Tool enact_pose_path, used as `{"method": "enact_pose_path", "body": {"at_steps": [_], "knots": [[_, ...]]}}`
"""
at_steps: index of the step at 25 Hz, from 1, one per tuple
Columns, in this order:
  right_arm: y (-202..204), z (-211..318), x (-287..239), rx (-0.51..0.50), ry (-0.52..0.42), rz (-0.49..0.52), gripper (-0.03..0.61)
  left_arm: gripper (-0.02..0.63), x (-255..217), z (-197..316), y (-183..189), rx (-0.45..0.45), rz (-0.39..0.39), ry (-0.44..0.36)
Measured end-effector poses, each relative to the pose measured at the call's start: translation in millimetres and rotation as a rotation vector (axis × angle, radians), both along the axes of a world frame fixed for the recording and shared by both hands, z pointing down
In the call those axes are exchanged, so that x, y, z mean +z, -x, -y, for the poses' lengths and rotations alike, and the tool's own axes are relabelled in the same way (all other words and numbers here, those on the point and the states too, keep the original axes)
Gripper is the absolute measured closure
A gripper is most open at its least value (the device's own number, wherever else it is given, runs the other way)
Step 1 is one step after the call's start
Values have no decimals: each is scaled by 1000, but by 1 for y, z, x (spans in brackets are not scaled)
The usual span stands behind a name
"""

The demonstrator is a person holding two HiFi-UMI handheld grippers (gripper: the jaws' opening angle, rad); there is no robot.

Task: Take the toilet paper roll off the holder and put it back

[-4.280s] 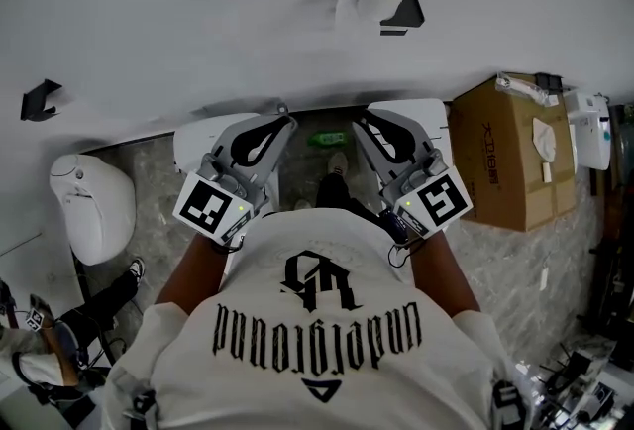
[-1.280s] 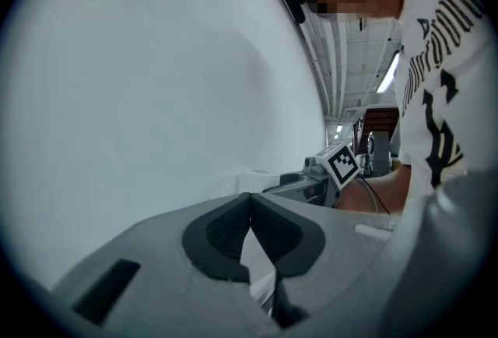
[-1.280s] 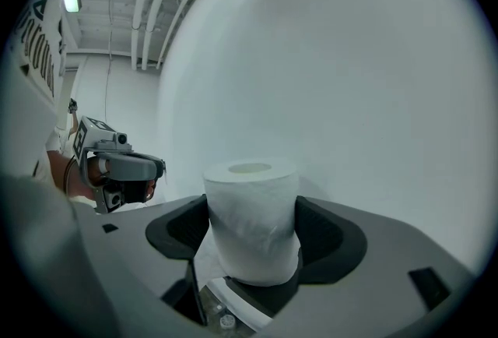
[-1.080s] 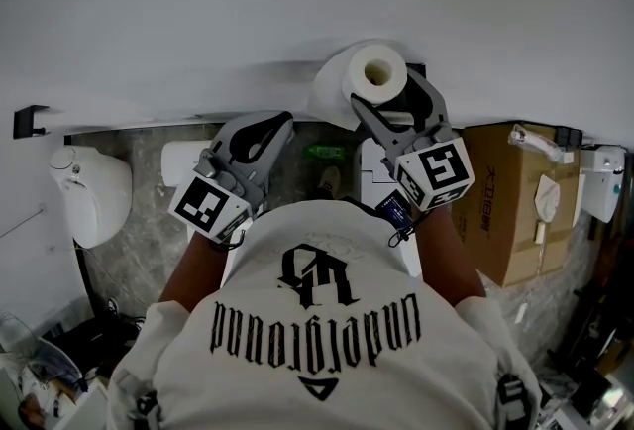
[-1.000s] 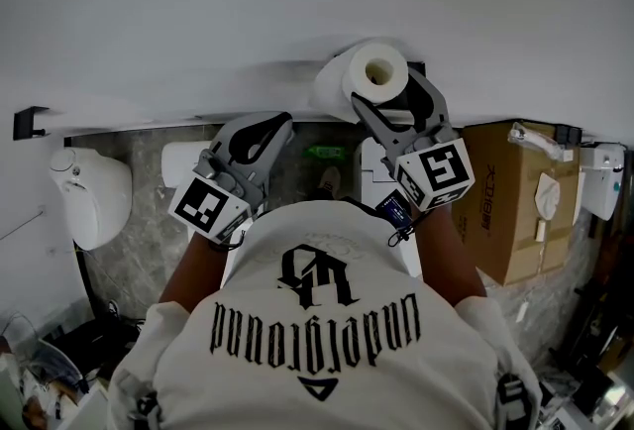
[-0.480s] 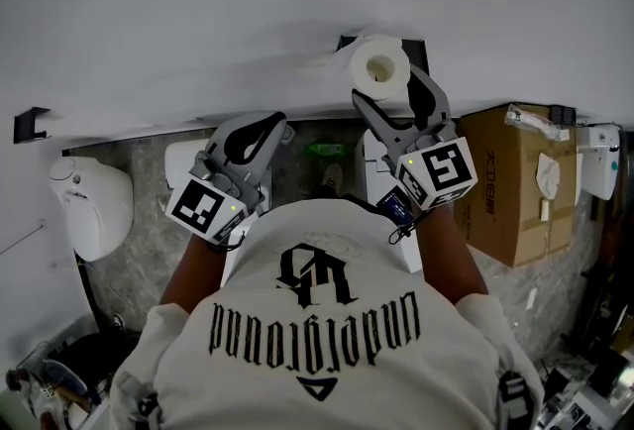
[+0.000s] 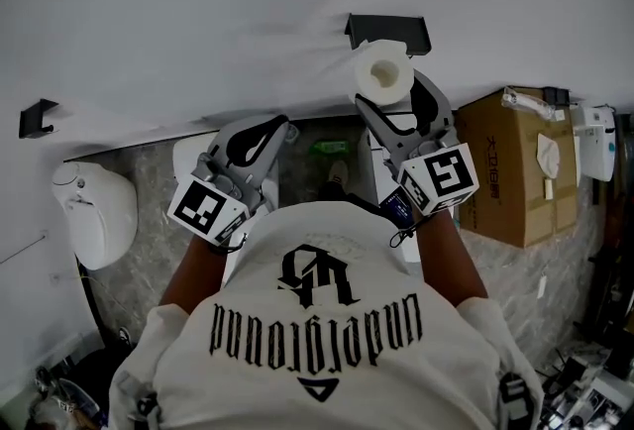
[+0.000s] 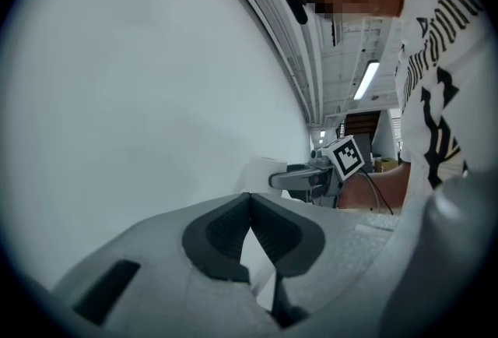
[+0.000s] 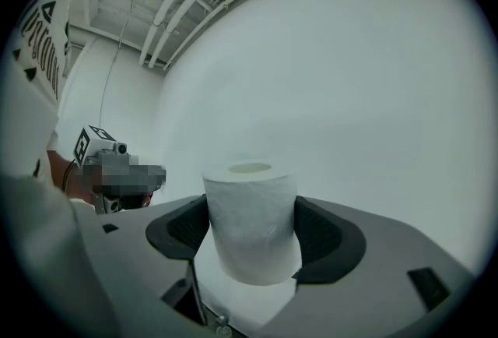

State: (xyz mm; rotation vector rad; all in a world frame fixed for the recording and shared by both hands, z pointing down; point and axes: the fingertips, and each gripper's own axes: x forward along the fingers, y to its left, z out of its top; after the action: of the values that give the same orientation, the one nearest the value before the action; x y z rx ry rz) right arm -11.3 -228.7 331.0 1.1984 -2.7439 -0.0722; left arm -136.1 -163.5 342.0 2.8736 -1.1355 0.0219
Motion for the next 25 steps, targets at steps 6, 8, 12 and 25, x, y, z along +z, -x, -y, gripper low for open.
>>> {"method": "enact_pose_path", "body": {"at_steps": [6,8,12,25], "knots": [[3,-50,-6,36,-10,-2,258,600,-6,-38,8,27,-23,-36],[3,-65,-7,49,-14,-6,258,600,-6,-47,10,36,-30,-39],[-5,-88,-9,70,-20,-14,258,600,-9,-63,4,57,-44,-49],[-59,-116,-16,64,-42,-4,258,600,-15,-80,-46,65,-40,-48]]}}
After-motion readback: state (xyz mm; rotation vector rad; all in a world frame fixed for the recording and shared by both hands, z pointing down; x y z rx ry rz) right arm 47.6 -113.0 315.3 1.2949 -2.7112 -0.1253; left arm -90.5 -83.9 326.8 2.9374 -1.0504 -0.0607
